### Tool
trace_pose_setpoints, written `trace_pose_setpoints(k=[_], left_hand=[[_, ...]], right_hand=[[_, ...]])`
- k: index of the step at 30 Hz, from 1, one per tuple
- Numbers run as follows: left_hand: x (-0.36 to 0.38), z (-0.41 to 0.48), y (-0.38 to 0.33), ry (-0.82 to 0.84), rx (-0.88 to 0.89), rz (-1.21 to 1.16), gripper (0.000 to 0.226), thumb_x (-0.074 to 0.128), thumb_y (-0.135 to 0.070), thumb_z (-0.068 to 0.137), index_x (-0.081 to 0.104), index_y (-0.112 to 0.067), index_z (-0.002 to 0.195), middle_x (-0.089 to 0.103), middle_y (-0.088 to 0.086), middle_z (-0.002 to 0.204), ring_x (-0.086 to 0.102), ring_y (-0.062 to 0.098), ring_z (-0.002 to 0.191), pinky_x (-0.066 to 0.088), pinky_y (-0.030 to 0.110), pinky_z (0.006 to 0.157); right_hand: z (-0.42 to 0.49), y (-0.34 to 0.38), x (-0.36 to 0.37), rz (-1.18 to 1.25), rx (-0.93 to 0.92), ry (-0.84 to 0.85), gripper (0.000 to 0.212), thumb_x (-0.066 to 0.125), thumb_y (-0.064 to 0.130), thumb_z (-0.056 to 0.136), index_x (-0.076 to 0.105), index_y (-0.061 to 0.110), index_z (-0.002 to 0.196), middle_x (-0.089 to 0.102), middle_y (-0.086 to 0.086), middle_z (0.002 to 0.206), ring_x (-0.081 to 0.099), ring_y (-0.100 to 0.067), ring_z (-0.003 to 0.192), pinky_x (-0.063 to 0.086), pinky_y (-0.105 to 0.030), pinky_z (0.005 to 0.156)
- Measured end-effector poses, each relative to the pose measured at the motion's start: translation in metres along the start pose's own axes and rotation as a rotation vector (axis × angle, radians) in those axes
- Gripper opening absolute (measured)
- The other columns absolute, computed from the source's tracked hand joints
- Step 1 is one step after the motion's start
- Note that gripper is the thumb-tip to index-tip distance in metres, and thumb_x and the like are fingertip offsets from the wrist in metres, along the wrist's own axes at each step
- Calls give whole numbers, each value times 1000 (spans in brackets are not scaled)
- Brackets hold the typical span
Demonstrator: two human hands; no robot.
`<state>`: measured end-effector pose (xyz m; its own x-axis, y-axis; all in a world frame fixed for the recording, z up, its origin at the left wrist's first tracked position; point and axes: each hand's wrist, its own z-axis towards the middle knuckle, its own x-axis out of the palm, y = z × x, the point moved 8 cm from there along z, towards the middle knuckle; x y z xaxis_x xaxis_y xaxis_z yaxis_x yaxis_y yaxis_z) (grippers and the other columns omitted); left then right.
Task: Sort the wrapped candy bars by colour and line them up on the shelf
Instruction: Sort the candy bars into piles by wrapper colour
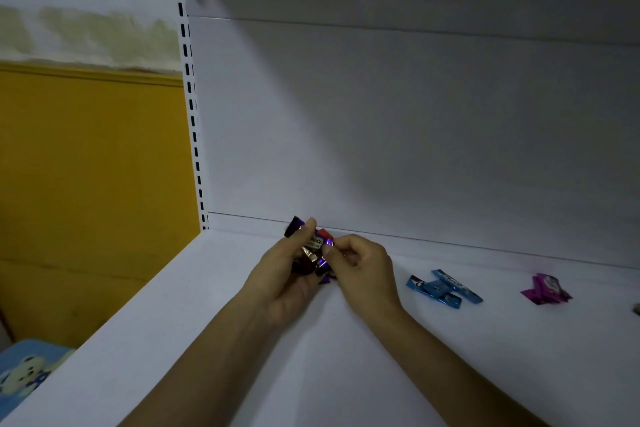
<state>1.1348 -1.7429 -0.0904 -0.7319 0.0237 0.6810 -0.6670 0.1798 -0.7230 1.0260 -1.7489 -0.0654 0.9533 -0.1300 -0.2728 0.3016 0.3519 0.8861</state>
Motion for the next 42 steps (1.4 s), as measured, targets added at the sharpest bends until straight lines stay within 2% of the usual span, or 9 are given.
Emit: trace_pose_setpoints(k=[2, 7, 13, 17, 22, 26, 31, 37, 42], left_hand=[[-6, 1, 1, -51, 14, 49, 29, 63, -14, 86, 60, 9, 104, 69, 27, 98, 71, 33, 84, 61, 41, 69], [-14, 2, -2, -111, 28, 63, 19, 55, -7, 93, 62, 4, 107, 70, 26, 100, 70, 35, 84, 60, 43, 73], [-7, 1, -3, -46, 50, 97, 22, 51, -3, 93, 58, 2, 113, 67, 28, 107, 69, 37, 87, 60, 44, 67], [-3, 3, -1, -4, 43, 136, 32, 52, -3, 90, 56, 2, 122, 65, 29, 114, 64, 42, 103, 55, 51, 85], [-5, 2, 4, -13, -3, 123, 26, 55, -2, 89, 62, -5, 114, 71, 23, 101, 72, 32, 83, 58, 36, 58], [-5, 1, 10, -6, -61, 109, 27, 56, -1, 89, 61, -6, 115, 71, 22, 104, 71, 32, 92, 59, 34, 62], [5, -4, 15, 46, -82, 143, 24, 54, -1, 90, 61, -5, 113, 74, 16, 98, 73, 22, 83, 57, 27, 58], [1, -4, 13, -52, -43, 150, 26, 60, 3, 86, 64, -3, 111, 73, 17, 97, 72, 20, 75, 55, 26, 54], [4, -9, 9, -77, -33, 185, 16, 63, 0, 84, 65, -6, 98, 73, 10, 74, 68, 14, 57, 52, 21, 47]], right_hand=[[1, -2, -2, 91, 53, -8, 6, 67, 10, 86, 71, 10, 81, 71, -6, 78, 67, -20, 74, 56, -32, 69], [-3, -11, 0, 320, 266, 44, 15, 62, 15, 90, 69, 17, 77, 66, 3, 61, 57, -6, 50, 44, -16, 46], [0, -8, -2, 300, 301, 121, 6, 67, 24, 86, 72, 23, 83, 70, 8, 70, 62, -3, 59, 44, -15, 47], [3, -15, -8, 400, 363, 44, 8, 63, 16, 88, 69, 17, 83, 70, -1, 78, 62, -13, 66, 45, -21, 52], [9, -19, -19, 465, 374, -37, 10, 58, 11, 92, 65, 16, 86, 70, -6, 86, 67, -16, 74, 52, -23, 57], [12, -13, -27, 283, 240, -97, 12, 55, 12, 94, 61, 16, 84, 69, -4, 77, 67, -9, 57, 51, -21, 51], [15, -4, -29, 8, 95, -75, 16, 48, 21, 98, 51, 26, 83, 68, -8, 88, 67, -24, 79, 51, -30, 65], [18, -21, -44, 223, 273, -230, 16, 46, 20, 98, 49, 27, 85, 65, -7, 98, 64, -23, 84, 43, -25, 58], [28, -1, -51, 268, 279, -53, 12, 57, 19, 94, 60, 24, 84, 62, 0, 88, 58, -10, 67, 46, -15, 47]])
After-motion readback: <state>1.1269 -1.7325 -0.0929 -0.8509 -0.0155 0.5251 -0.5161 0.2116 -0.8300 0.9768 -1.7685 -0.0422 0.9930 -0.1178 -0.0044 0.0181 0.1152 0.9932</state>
